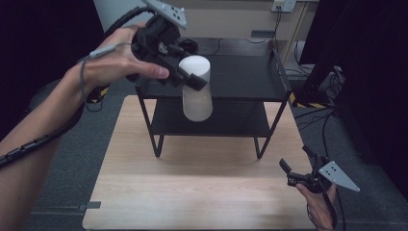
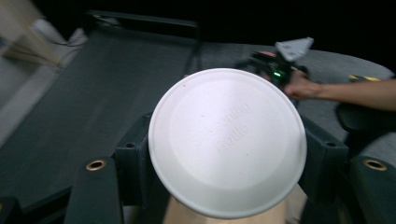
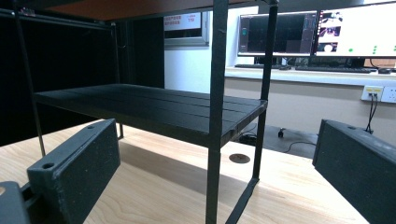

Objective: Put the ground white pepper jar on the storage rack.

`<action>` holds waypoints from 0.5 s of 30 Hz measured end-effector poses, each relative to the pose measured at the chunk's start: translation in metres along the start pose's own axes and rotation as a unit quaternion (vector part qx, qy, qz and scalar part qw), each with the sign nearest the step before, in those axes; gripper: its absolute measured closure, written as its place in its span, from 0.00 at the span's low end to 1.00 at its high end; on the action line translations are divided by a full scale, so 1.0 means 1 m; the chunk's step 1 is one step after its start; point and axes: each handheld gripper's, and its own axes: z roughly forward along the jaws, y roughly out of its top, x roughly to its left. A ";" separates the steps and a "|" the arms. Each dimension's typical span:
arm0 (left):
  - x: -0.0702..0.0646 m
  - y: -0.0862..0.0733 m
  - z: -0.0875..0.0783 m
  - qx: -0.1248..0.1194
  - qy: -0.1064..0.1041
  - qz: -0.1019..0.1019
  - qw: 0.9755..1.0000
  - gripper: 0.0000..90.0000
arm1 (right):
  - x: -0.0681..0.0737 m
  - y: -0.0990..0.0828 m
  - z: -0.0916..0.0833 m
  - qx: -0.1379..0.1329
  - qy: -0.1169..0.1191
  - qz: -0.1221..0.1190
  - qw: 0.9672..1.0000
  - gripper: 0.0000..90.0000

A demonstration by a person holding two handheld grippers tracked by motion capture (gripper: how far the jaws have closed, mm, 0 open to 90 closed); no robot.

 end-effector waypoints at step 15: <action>0.051 0.006 0.015 0.044 0.144 -0.115 0.982 0.37 | 0.001 0.001 0.000 0.001 0.003 -0.001 1.000 0.01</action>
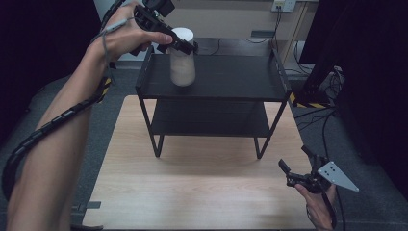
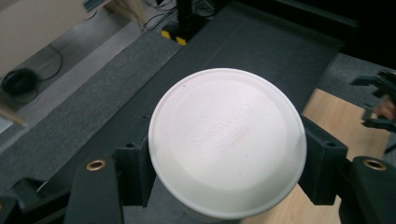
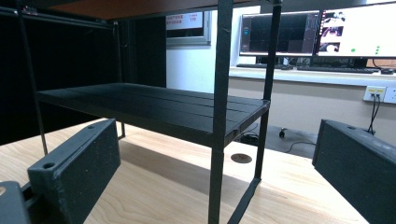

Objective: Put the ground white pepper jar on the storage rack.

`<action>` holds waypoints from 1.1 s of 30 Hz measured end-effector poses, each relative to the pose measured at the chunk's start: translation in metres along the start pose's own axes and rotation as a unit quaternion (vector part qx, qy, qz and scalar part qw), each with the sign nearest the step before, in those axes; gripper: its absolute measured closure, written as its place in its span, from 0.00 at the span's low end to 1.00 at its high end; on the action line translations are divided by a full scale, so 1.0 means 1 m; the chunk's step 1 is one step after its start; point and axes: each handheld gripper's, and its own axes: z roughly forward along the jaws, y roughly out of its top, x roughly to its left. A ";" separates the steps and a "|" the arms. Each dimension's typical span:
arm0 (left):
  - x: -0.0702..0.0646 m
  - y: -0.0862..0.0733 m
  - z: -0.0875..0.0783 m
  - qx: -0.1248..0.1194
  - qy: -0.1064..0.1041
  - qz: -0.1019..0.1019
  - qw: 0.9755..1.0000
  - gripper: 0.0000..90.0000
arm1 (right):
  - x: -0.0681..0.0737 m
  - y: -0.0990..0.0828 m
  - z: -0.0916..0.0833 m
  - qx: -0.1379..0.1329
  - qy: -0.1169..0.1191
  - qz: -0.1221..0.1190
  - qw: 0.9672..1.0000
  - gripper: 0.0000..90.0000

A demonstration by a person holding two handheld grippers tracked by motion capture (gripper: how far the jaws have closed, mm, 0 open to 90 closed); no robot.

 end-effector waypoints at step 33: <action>0.033 -0.034 0.001 -0.032 0.075 -0.074 0.994 0.09 | 0.000 -0.001 -0.002 -0.001 -0.003 0.005 1.000 0.02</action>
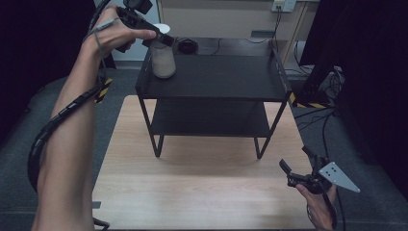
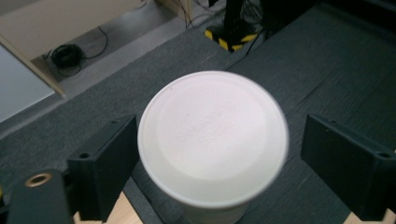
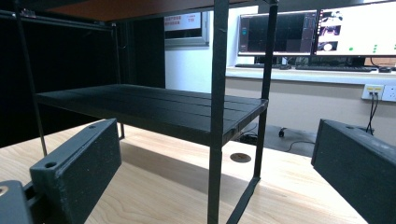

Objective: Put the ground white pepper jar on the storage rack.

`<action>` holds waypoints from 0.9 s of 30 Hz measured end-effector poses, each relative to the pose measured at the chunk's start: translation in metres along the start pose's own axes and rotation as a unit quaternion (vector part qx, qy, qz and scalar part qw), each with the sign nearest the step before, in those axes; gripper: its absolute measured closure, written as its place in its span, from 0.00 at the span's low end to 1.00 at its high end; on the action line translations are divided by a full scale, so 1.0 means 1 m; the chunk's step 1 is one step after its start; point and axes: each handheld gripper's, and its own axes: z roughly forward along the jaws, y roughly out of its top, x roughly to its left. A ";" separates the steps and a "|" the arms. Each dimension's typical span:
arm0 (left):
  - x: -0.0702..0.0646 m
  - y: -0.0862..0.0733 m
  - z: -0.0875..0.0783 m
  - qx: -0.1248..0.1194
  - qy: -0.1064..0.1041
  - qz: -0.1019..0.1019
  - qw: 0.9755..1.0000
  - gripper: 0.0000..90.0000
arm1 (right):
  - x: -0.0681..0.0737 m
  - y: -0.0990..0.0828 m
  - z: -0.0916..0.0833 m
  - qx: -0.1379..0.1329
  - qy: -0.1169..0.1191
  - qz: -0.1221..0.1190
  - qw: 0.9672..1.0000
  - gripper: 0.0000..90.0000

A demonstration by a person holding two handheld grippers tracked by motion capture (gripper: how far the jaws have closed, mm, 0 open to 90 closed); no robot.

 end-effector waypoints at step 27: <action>-0.025 -0.108 -0.098 -0.135 -0.128 0.116 0.976 0.07 | 0.005 0.002 0.003 0.006 0.007 -0.002 1.000 0.02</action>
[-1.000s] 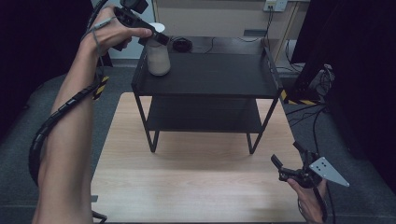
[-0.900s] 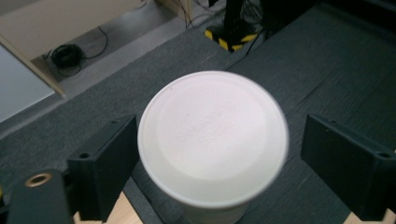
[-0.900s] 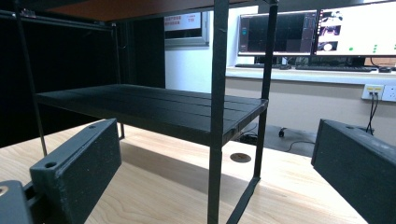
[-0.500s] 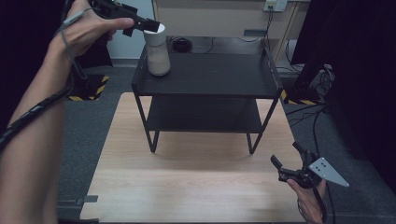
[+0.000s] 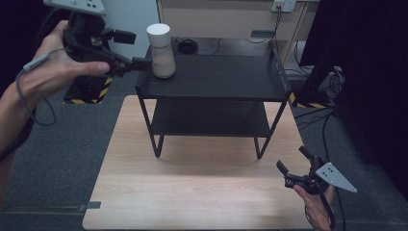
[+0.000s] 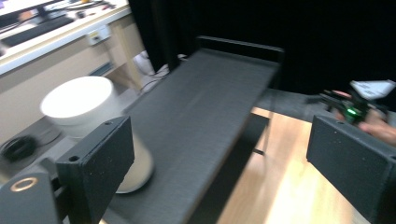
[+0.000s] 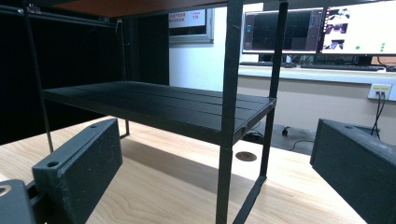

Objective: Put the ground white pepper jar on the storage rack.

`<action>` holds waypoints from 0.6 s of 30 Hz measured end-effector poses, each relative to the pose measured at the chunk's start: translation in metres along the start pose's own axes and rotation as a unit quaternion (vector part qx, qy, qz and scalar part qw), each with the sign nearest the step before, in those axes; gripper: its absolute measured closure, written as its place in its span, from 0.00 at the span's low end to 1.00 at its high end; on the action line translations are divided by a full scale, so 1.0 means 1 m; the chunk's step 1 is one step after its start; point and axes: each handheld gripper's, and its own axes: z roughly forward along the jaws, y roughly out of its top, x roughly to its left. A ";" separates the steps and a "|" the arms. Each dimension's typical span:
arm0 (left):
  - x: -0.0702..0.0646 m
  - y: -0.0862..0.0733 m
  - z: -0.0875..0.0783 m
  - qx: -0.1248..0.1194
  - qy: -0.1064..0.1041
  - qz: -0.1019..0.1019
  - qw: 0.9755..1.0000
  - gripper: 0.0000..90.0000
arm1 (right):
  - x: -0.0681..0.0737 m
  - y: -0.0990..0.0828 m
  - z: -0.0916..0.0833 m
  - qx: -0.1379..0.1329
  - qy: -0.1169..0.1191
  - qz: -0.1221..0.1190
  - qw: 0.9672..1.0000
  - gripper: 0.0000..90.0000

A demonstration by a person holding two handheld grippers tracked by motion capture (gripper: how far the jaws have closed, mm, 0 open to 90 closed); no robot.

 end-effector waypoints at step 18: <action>-0.046 -0.060 0.008 0.009 -0.064 0.049 0.997 0.08 | 0.002 0.000 0.001 0.007 0.002 -0.001 1.000 0.02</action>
